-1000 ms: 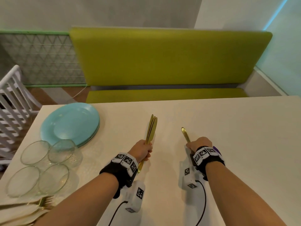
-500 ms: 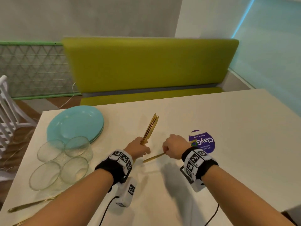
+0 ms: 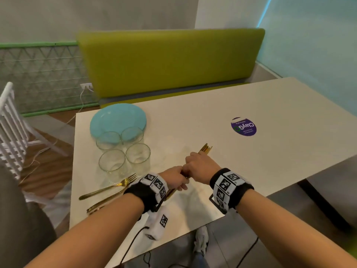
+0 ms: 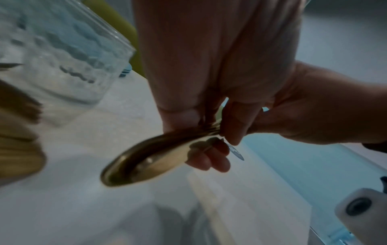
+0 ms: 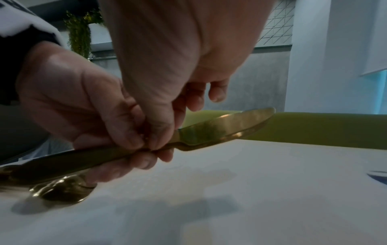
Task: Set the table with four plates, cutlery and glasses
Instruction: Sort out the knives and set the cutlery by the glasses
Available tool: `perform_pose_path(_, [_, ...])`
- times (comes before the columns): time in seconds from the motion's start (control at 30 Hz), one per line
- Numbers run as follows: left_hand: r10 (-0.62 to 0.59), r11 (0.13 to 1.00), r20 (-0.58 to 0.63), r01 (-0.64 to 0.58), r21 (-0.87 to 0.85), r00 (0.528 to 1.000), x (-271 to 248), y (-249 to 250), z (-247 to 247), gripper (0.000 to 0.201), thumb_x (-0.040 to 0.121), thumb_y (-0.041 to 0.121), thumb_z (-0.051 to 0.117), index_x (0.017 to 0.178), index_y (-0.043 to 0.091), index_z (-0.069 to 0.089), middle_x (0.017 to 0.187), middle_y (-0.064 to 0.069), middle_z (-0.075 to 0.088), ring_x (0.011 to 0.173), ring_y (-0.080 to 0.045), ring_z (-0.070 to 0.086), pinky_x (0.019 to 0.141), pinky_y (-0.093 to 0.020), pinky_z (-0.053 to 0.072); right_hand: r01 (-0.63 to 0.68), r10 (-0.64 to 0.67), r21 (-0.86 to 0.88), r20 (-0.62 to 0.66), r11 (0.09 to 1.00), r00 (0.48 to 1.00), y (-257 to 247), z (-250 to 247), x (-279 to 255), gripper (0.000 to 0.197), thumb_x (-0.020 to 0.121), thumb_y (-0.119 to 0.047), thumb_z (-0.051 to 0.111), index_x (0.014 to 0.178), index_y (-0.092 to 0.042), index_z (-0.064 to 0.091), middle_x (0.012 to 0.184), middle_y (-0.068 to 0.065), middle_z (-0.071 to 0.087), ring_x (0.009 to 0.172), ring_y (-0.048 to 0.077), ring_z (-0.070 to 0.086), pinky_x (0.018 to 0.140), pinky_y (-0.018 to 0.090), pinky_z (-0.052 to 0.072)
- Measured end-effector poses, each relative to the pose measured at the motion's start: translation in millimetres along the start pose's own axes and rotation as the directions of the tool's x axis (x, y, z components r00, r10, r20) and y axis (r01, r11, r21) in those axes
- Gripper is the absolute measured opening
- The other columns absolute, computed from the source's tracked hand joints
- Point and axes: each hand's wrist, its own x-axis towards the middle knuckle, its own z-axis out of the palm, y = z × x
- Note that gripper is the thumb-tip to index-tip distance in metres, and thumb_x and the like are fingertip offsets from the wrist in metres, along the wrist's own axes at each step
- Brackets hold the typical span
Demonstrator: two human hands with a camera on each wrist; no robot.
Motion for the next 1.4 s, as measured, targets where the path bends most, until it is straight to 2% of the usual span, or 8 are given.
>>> perform_pose_path(0.2, [0.004,0.997,0.014,-0.003,-0.079,1.0,-22,-22,8,0.014,0.092,-0.006,0.041,0.101,0.004,0.046,0.077,-0.001,0.05,0.062,-0.011,0.048,0.058,-0.02,0.041,-0.04,0.041,0.051,-0.033,0.998,0.999,-29,13,-17,0.026,0.095,-0.015,0.045,0.107,-0.018,0.068,0.103,0.007,0.063,0.103,0.026,0.051,0.084,0.036,0.034])
perform_pose_path(0.37, [0.015,0.995,-0.024,-0.017,-0.1,1.0,-27,-28,9,0.016,0.093,-0.006,0.039,0.103,0.005,0.046,0.078,-0.001,0.05,0.063,-0.011,0.049,0.058,-0.019,0.042,0.016,-0.004,0.073,-0.168,0.997,0.986,-31,18,-16,0.003,0.072,-0.01,0.07,0.069,-0.01,0.071,0.064,0.009,0.067,0.069,0.03,0.064,0.063,0.033,0.041])
perform_pose_path(0.53, [-0.015,0.991,-0.071,0.005,-0.135,0.997,-41,-39,5,0.014,0.093,-0.004,0.042,0.103,0.005,0.047,0.076,0.0,0.05,0.063,-0.01,0.049,0.058,-0.017,0.042,0.004,-0.001,0.058,-0.05,0.998,0.999,-42,13,-8,0.026,0.094,-0.021,0.047,0.106,-0.011,0.067,0.104,0.009,0.068,0.104,0.027,0.057,0.087,0.035,0.036])
perform_pose_path(0.73, [-0.091,0.984,-0.143,0.111,0.137,0.986,-63,-68,-13,0.013,0.091,0.005,0.049,0.096,0.014,0.056,0.076,0.002,0.056,0.066,-0.009,0.057,0.057,-0.016,0.042,-0.011,0.02,0.192,-0.044,0.981,0.999,-53,8,4,0.027,0.091,-0.033,0.056,0.106,-0.015,0.067,0.107,0.006,0.065,0.104,0.024,0.056,0.082,0.032,0.04])
perform_pose_path(0.8, [-0.112,0.912,-0.135,0.156,0.38,0.984,-74,-80,-20,0.016,0.09,0.009,0.052,0.103,0.014,0.061,0.087,-0.004,0.062,0.083,-0.018,0.066,0.06,-0.018,0.045,-0.017,0.027,0.206,-0.046,0.978,0.999,-56,6,5,0.028,0.091,-0.035,0.056,0.107,-0.015,0.066,0.109,0.006,0.064,0.106,0.023,0.055,0.081,0.03,0.038])
perform_pose_path(0.93, [-0.101,0.674,-0.19,0.207,0.709,0.977,-91,-100,-27,0.03,0.09,0.013,0.053,0.119,0.01,0.062,0.121,-0.009,0.063,0.115,-0.023,0.058,0.093,-0.025,0.044,-0.039,0.048,0.208,-0.041,0.977,0.998,-57,4,6,0.028,0.091,-0.035,0.057,0.107,-0.013,0.065,0.109,0.007,0.064,0.108,0.024,0.054,0.083,0.032,0.04])
perform_pose_path(1.2, [-0.112,0.584,-0.291,0.299,0.755,0.95,-102,-123,-39,0.033,0.091,0.006,0.05,0.122,0.012,0.061,0.122,-0.008,0.061,0.112,-0.023,0.061,0.097,-0.026,0.046,-0.064,0.079,0.23,-0.055,0.971,0.995,-65,2,9,0.029,0.091,-0.034,0.057,0.107,-0.012,0.065,0.109,0.008,0.064,0.107,0.023,0.055,0.083,0.033,0.043])
perform_pose_path(1.4, [-0.093,0.61,-0.331,0.317,0.727,0.939,-106,-140,-45,0.025,0.091,0.013,0.05,0.108,0.015,0.067,0.098,-0.002,0.06,0.099,-0.02,0.063,0.085,-0.024,0.048,-0.098,0.116,0.232,-0.063,0.968,0.991,-64,3,11,0.028,0.091,-0.034,0.056,0.105,-0.012,0.065,0.108,0.008,0.064,0.107,0.023,0.055,0.083,0.033,0.044])
